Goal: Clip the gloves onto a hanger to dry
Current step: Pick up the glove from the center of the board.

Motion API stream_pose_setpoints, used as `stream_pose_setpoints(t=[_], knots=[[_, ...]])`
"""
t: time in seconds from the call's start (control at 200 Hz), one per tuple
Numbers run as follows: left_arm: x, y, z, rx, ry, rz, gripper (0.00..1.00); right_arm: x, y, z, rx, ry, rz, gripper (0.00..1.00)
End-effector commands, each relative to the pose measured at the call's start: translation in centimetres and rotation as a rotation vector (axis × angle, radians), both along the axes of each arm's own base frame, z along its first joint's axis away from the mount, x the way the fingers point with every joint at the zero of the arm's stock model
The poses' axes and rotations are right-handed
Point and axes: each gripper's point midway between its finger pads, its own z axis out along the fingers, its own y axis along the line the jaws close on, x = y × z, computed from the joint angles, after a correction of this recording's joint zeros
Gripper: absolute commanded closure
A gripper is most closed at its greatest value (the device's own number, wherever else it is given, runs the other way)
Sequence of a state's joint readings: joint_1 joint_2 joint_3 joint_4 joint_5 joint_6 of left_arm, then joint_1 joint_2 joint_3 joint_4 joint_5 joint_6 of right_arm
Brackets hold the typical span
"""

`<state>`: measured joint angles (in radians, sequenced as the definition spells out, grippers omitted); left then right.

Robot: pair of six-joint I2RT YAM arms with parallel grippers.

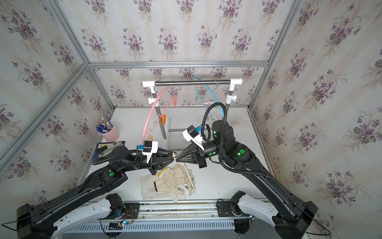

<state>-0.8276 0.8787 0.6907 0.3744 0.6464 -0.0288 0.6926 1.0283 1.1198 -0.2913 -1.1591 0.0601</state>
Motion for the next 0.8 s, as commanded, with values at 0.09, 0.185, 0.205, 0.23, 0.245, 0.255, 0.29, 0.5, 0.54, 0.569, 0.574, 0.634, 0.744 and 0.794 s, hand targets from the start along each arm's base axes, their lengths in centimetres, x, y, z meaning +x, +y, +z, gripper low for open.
stream_pose_setpoints(t=[0.09,0.185,0.205,0.23,0.245,0.255,0.29,0.5,0.54,0.569,0.574,0.634,0.744,0.794], knots=[[-0.1,0.4,1.6,-0.051,-0.032,0.008,0.99,0.4,0.1,0.1,0.006,-0.033,-0.023,1.0],[0.0,0.8,1.6,-0.046,-0.038,0.033,1.0,1.8,0.2,-0.5,-0.022,-0.059,-0.105,1.0],[0.0,0.8,1.6,-0.044,-0.039,0.039,1.0,2.1,0.1,-0.7,-0.03,-0.066,-0.129,1.0],[0.1,0.9,1.5,-0.041,-0.039,0.045,1.0,2.7,0.1,-1.0,-0.042,-0.078,-0.166,0.97],[0.1,0.9,1.5,-0.039,-0.039,0.049,1.0,3.0,0.1,-1.1,-0.05,-0.085,-0.187,0.93],[0.1,1.0,1.5,-0.039,-0.04,0.052,1.0,3.3,0.1,-1.2,-0.057,-0.09,-0.206,0.9],[0.2,1.1,1.4,-0.033,-0.04,0.062,1.0,4.2,-0.1,-1.6,-0.078,-0.107,-0.266,0.76],[2.4,1.6,-0.1,0.114,-0.028,0.189,1.0,8.1,-2.1,-2.0,-0.151,-0.208,-0.552,0.42],[3.2,1.6,-0.8,0.168,-0.013,0.22,1.0,8.9,-2.8,-1.8,-0.162,-0.225,-0.619,0.42],[3.6,1.5,-1.3,0.206,-0.003,0.236,1.0,9.5,-3.3,-1.7,-0.169,-0.236,-0.667,0.42],[3.7,1.5,-1.3,0.21,-0.003,0.238,1.0,9.6,-3.4,-1.7,-0.17,-0.239,-0.675,0.42],[4.3,1.2,-1.8,0.261,0.005,0.25,1.0,10.7,-4.6,-1.3,-0.18,-0.254,-0.777,0.42],[5.2,0.5,-2.5,0.316,0.02,0.256,1.0,12.0,-6.8,-0.1,-0.172,-0.277,-0.938,0.42],[5.7,0.2,-2.8,0.343,0.027,0.259,1.0,12.5,-8.0,0.5,-0.16,-0.283,-1.017,0.42]])
